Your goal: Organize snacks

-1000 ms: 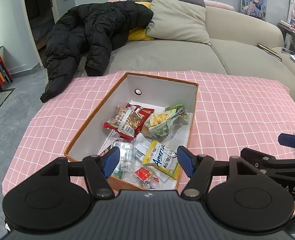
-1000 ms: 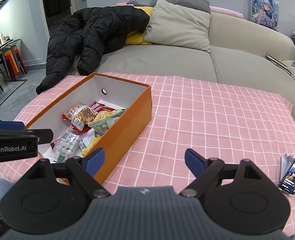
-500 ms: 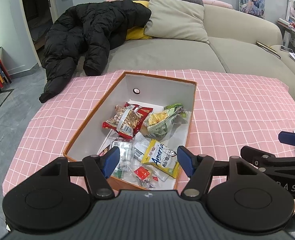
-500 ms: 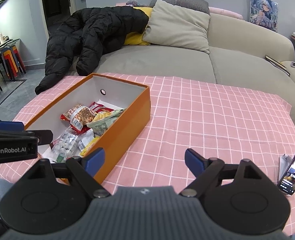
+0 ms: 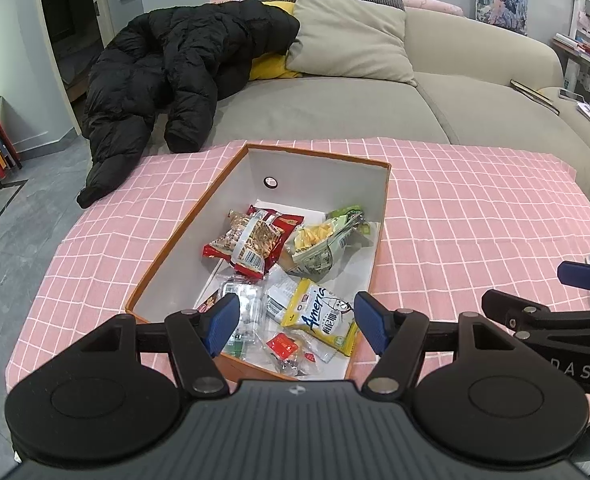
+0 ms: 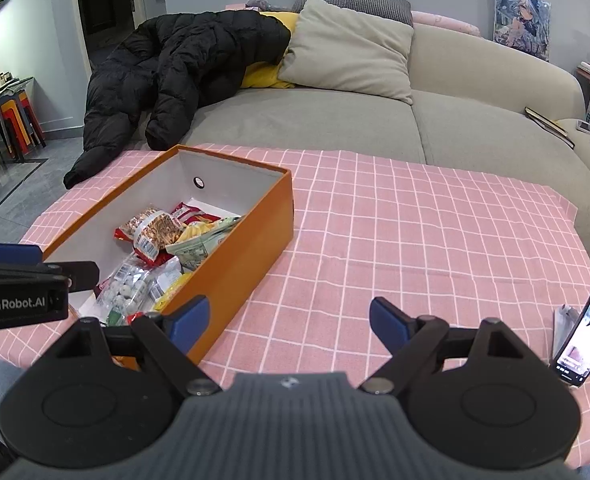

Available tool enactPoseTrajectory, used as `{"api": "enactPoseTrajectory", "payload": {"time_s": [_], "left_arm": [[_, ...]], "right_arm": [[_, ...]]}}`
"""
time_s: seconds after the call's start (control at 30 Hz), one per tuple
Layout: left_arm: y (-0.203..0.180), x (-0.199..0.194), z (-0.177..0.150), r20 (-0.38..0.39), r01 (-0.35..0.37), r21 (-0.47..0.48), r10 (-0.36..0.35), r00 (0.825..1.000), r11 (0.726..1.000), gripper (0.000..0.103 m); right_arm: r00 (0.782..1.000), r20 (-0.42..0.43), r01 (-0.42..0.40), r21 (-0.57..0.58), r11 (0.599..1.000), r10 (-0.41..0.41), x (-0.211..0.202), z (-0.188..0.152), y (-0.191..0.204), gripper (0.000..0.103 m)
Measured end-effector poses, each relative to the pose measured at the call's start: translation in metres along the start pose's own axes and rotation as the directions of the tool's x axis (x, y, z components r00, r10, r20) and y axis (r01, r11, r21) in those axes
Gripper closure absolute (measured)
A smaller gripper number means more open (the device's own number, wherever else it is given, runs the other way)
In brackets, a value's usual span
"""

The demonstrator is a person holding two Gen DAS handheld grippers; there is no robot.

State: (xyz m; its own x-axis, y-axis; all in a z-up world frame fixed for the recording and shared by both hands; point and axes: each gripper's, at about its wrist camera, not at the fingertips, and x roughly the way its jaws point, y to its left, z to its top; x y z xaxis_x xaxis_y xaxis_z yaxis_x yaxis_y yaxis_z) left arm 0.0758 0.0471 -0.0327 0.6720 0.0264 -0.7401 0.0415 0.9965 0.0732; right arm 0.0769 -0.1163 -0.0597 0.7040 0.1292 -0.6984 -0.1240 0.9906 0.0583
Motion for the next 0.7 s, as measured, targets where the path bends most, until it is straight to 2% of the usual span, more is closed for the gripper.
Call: {"api": "enactPoseTrajectory", "payload": {"time_s": [0.7], "left_arm": [[-0.0015, -0.0009, -0.0005, 0.0, -0.006, 0.022, 0.006, 1.0, 1.0, 0.026]], "right_arm": [[1.0, -0.011, 0.004, 0.008, 1.0, -0.004, 0.0023, -0.0018, -0.0029, 0.019]]}}
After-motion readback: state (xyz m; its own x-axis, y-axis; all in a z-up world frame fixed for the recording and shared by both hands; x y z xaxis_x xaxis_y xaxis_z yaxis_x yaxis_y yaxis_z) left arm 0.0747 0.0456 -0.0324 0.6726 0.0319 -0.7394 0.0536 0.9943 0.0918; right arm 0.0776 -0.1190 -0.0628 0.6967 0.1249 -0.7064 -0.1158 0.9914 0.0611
